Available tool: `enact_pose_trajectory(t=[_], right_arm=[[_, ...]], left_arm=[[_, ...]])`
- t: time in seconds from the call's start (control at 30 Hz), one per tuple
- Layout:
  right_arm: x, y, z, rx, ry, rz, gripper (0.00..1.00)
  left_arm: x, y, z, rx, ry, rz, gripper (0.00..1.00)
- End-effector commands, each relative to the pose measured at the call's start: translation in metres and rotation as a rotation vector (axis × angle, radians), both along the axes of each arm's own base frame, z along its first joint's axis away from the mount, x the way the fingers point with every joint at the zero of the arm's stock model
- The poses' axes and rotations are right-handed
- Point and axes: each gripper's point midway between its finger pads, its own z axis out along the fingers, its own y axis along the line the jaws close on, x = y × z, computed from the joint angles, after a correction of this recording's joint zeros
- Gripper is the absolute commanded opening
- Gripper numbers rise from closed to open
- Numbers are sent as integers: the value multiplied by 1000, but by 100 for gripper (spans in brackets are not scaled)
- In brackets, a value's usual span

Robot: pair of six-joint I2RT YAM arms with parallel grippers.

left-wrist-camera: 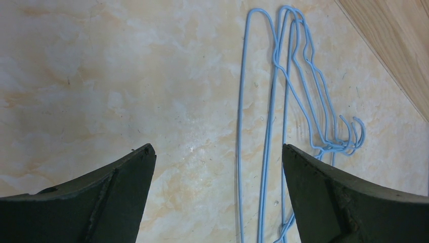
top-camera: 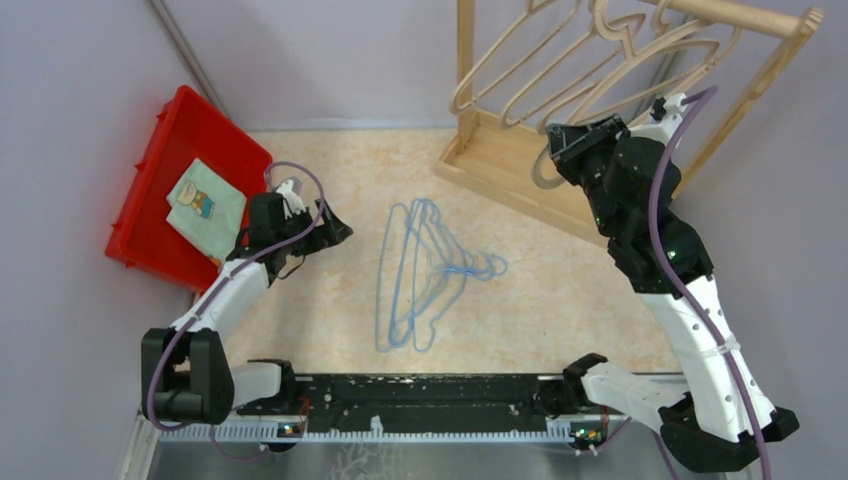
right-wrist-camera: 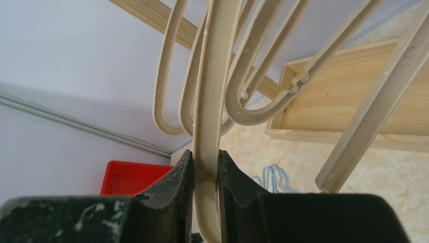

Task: Organize the hangers

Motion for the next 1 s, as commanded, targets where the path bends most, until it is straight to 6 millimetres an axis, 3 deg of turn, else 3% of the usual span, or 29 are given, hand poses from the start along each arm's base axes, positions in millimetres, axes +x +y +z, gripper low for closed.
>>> enact_pose_trajectory(t=[0.0, 0.43, 0.63, 0.97], right_arm=[[3, -6, 29, 75, -101, 21, 0], [27, -31, 30, 195, -159, 1, 0], [31, -37, 28, 229, -190, 2, 0], [30, -52, 43, 234, -254, -37, 0]], left_arm=[[1, 0, 2, 20, -23, -8, 100], [1, 2, -3, 39, -12, -13, 100], [1, 3, -6, 51, -8, -17, 100], [2, 1, -10, 42, 6, -27, 100]])
